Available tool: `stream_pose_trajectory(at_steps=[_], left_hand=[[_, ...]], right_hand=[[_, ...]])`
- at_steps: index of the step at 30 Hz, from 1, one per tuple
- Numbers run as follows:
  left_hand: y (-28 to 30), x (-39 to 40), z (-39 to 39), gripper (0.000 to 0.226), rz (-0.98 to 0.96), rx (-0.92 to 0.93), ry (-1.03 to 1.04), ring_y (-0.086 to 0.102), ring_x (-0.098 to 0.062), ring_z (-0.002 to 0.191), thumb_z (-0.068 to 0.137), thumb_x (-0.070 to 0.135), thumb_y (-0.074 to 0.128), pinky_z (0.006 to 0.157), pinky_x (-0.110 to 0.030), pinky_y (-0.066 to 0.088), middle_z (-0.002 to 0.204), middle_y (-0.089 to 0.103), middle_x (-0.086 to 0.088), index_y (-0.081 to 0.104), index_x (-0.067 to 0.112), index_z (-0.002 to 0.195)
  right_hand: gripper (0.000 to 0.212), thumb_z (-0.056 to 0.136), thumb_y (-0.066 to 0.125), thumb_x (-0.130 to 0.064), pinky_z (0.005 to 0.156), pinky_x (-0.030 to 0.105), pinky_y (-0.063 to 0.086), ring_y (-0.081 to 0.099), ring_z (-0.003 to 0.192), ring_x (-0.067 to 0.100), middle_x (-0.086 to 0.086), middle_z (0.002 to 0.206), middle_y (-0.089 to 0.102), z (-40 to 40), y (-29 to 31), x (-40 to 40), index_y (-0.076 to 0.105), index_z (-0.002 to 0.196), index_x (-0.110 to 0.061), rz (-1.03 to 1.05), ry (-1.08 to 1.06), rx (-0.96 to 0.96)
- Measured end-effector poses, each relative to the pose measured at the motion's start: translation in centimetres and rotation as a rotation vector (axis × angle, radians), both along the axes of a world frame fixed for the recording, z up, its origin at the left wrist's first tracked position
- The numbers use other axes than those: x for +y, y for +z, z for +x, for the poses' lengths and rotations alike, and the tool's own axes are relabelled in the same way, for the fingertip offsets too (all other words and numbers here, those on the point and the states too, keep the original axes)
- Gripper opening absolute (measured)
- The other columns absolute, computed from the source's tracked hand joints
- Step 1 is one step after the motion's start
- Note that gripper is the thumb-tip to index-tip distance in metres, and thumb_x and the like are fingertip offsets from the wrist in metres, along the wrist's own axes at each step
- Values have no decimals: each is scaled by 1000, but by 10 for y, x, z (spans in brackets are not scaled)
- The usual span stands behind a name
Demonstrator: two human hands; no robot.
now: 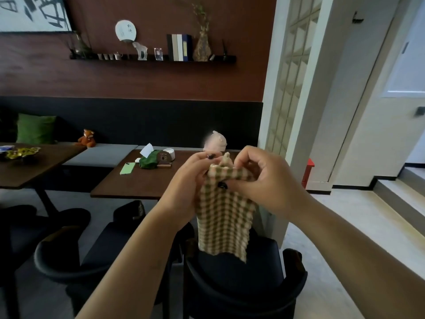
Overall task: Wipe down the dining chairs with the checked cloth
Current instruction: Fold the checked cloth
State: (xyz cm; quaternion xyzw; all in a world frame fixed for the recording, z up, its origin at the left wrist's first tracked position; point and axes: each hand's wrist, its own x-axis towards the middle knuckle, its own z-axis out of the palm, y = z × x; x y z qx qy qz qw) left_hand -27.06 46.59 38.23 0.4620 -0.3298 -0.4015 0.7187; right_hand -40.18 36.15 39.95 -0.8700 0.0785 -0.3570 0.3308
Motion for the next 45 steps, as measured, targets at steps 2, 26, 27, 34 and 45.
stream_pose_trajectory(at_steps=[2,26,27,34,45], left_hand=[[-8,-1,-8,42,-51,52,-43,67,-25,101,83,31,61,82,-38,56,118,68,-12,58,11,119],[-3,16,-27,16,-111,-506,169,67,-20,107,83,-16,57,81,-32,57,114,71,-4,58,0,84],[-1,18,-26,20,-113,-558,162,66,-19,109,83,-19,56,81,-30,57,115,71,-4,55,1,79],[-1,23,-16,40,-121,-815,67,65,-23,111,79,-27,57,82,-28,56,113,70,-9,46,9,64],[-3,24,-22,31,-88,-1134,247,66,-11,102,76,0,68,77,-26,57,107,69,11,71,25,94]], right_hand=[[25,73,81,-17,65,21,55,65,74,5,-8,78,66,-6,-5,-7,58,82,-17,1,-75,-35],[29,64,72,-19,92,48,50,66,87,23,7,89,70,-33,-32,-15,62,91,-10,1009,241,14],[25,65,71,-13,90,46,51,66,87,22,7,90,70,-33,-33,-14,60,87,-9,1045,273,-23],[51,76,72,-12,89,47,52,63,101,31,22,115,64,-37,-40,-13,54,120,4,1301,475,65],[36,72,67,-6,74,33,57,68,86,22,15,98,70,-42,-44,-8,62,106,3,1376,379,-93]])
